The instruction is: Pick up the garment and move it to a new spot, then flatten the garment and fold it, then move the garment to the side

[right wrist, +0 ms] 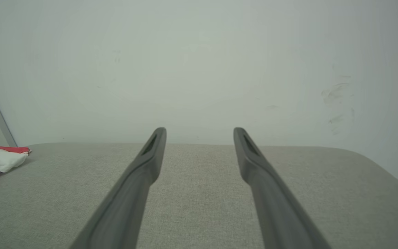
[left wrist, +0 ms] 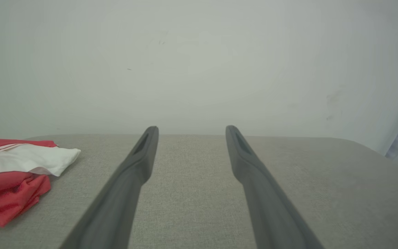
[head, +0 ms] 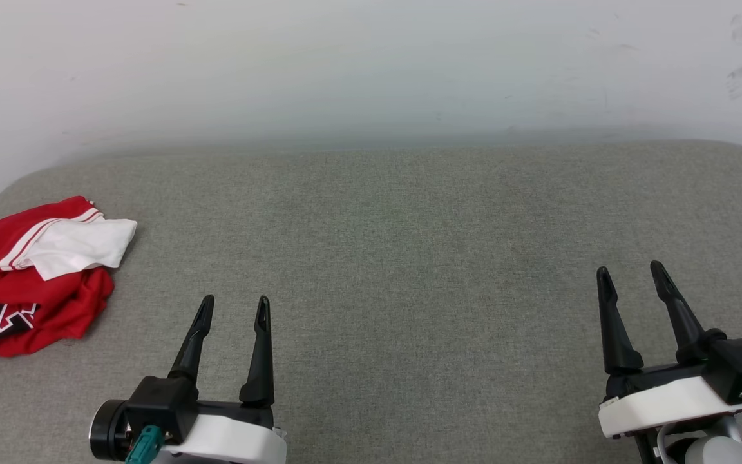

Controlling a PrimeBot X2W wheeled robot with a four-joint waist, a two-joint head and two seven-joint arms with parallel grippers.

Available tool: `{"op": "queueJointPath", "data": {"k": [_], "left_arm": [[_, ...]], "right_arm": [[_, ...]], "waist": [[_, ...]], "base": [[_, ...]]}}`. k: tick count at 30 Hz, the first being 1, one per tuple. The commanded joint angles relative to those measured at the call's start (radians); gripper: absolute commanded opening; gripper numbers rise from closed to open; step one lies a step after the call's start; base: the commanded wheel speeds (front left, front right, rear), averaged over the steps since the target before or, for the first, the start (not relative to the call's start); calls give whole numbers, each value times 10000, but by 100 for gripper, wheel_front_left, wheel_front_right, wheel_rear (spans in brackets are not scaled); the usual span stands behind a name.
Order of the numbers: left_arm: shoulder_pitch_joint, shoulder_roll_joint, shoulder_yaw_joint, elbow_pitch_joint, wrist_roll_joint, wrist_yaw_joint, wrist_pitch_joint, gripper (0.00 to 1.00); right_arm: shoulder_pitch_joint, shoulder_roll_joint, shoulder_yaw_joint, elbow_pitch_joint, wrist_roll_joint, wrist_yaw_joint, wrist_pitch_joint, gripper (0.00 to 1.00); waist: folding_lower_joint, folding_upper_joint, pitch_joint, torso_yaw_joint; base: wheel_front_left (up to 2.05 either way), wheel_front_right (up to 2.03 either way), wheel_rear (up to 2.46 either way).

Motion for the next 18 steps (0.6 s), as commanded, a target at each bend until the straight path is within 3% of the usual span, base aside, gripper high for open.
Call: {"op": "queueJointPath", "data": {"k": [1, 12, 18], "left_arm": [[108, -16, 30, -82, 297, -47, -112, 100], [227, -57, 36, -75, 1001, -102, -277, 100], [262, -63, 165, 2, 298, -248, -332, 100]], "right_arm": [[65, -2, 30, -14, -233, -6, -100, 100], [74, -2, 178, -10, -634, -6, -276, 100], [105, -1, 239, 43, -347, -7, -308, 100]], "waist": [[0, 0, -5, -11], [0, 0, -11, -35], [0, 0, 11, 4]], "base": [[0, 0, 0], [0, 0, 0], [0, 0, 0]]}}
